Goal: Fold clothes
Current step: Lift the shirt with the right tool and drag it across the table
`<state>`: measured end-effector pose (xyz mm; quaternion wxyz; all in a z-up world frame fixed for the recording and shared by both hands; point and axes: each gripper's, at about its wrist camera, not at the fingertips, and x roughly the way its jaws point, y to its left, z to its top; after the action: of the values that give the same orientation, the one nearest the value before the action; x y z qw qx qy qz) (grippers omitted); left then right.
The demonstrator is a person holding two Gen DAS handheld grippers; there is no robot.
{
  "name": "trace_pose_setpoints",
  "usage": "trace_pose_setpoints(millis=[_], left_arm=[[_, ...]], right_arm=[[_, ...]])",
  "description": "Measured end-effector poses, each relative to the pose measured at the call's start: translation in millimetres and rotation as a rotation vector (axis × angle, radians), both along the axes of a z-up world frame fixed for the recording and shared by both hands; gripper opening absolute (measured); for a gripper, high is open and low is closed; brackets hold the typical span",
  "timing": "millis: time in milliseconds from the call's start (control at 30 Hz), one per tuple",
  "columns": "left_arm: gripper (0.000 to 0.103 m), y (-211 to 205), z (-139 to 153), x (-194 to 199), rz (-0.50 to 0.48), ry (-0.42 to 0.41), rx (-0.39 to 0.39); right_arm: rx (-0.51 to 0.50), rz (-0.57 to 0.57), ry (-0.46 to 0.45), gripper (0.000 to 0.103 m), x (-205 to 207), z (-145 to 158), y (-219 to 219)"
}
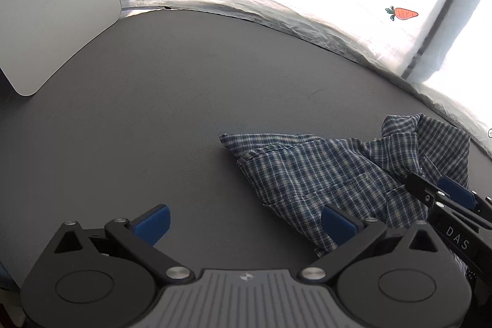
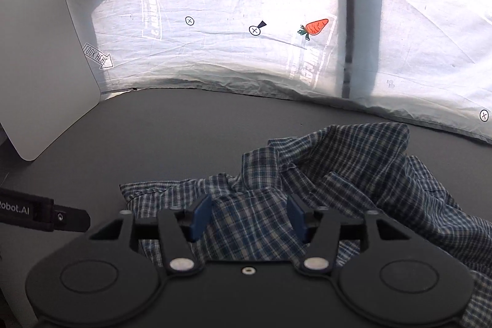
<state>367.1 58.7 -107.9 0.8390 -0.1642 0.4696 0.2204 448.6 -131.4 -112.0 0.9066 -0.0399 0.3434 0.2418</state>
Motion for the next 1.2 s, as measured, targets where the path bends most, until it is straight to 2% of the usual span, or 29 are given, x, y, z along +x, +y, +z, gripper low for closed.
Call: trace_pose_setpoints(millis=[167, 200, 233, 300, 400, 633, 1000, 1200], left_arm=[[0.103, 14, 0, -6, 0.009, -0.011, -0.002], [0.103, 16, 0, -6, 0.01, -0.013, -0.001], [0.103, 18, 0, -7, 0.01, -0.015, 0.0], [0.103, 22, 0, -8, 0.011, -0.019, 0.001], [0.103, 27, 1, -11, 0.005, -0.025, 0.008], [0.103, 12, 9, -37, -0.042, -0.033, 0.023], [0.103, -22, 5, -101, -0.115, 0.01, 0.001], [0.103, -42, -5, -119, -0.161, 0.038, -0.027]], right_arm=[[-0.124, -0.09, 0.032, 0.059, 29, -14, 27], [-0.116, -0.087, 0.061, 0.053, 33, -18, 25], [-0.108, -0.085, 0.09, 0.034, 36, -23, 24], [-0.078, -0.112, 0.073, 0.004, 28, -23, 15], [-0.048, -0.155, 0.017, 0.004, 8, -17, -1], [-0.082, -0.308, -0.072, 0.004, -60, 8, -64], [-0.093, -0.653, -0.008, 0.003, -142, -6, -162], [-0.123, -0.82, 0.045, 0.003, -190, -23, -216]])
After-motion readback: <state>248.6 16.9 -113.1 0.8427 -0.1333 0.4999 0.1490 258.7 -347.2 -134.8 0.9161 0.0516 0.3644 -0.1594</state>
